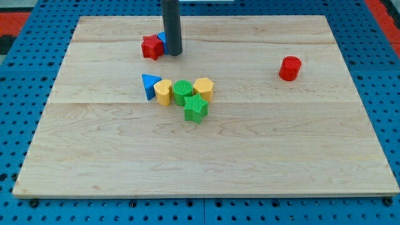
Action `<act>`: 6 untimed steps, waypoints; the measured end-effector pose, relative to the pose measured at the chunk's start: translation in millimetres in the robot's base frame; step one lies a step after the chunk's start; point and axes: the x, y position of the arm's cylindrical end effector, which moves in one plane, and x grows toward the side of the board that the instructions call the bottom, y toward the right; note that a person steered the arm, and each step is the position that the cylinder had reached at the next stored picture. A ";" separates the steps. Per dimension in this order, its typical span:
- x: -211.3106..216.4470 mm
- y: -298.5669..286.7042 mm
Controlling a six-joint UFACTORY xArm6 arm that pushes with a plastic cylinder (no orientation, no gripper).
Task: Push blue cube to top left
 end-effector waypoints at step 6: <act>-51.5 -12.9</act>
